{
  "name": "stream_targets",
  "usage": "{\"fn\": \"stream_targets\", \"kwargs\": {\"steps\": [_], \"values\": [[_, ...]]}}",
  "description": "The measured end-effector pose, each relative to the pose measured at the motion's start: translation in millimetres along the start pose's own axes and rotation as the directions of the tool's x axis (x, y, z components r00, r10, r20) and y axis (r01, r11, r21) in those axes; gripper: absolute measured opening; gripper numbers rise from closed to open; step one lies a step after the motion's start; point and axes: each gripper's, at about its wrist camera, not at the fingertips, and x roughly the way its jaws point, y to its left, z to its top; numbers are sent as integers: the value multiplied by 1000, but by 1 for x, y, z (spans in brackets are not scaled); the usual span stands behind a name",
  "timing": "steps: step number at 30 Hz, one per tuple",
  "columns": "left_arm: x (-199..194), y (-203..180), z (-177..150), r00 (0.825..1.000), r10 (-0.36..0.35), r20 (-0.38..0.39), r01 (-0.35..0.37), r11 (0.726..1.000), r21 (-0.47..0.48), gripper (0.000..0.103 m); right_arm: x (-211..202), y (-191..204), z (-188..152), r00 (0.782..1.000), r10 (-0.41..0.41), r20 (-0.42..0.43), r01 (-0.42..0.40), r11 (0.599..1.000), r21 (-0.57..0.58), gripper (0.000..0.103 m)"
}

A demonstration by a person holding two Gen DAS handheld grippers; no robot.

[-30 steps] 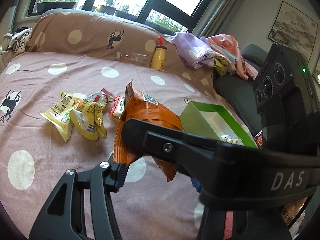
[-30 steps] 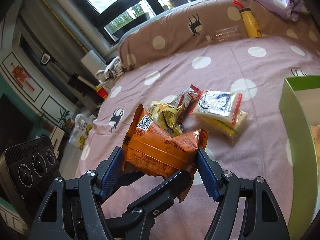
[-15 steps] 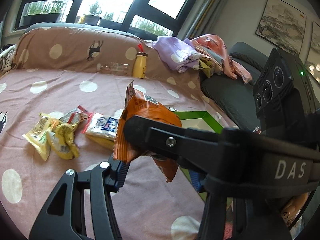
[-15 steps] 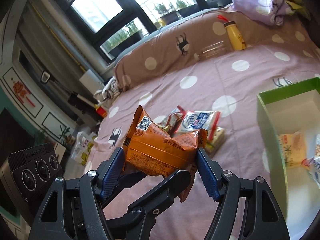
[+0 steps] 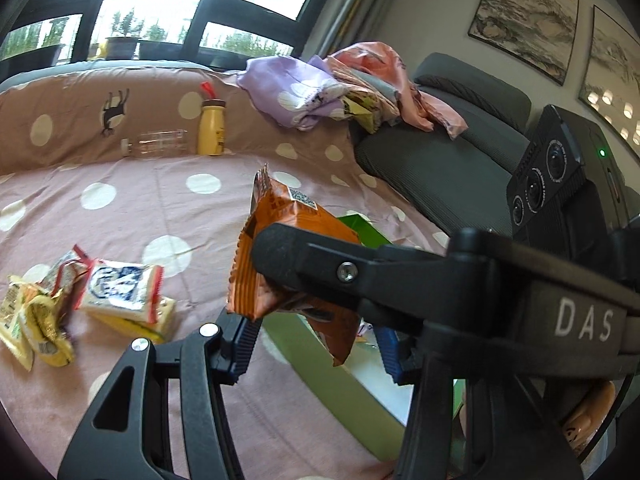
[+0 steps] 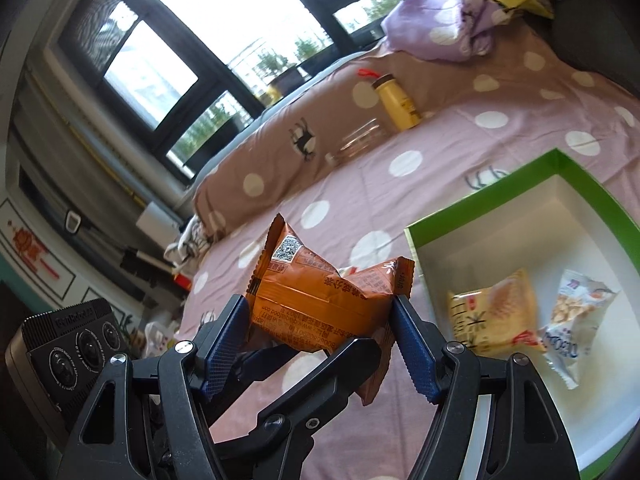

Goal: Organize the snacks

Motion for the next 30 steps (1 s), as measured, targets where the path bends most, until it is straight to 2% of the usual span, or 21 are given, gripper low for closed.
{"fn": "stream_targets", "kwargs": {"steps": [15,30], "values": [[66,-26,10,989,-66,-134,73,996,47,50,-7,-72,16,998,-57,31,50,979,197,75],[110,-32,9,964,-93,-248,104,994,31,50,0,-114,18,995,-99,3,92,939,332,75]]}}
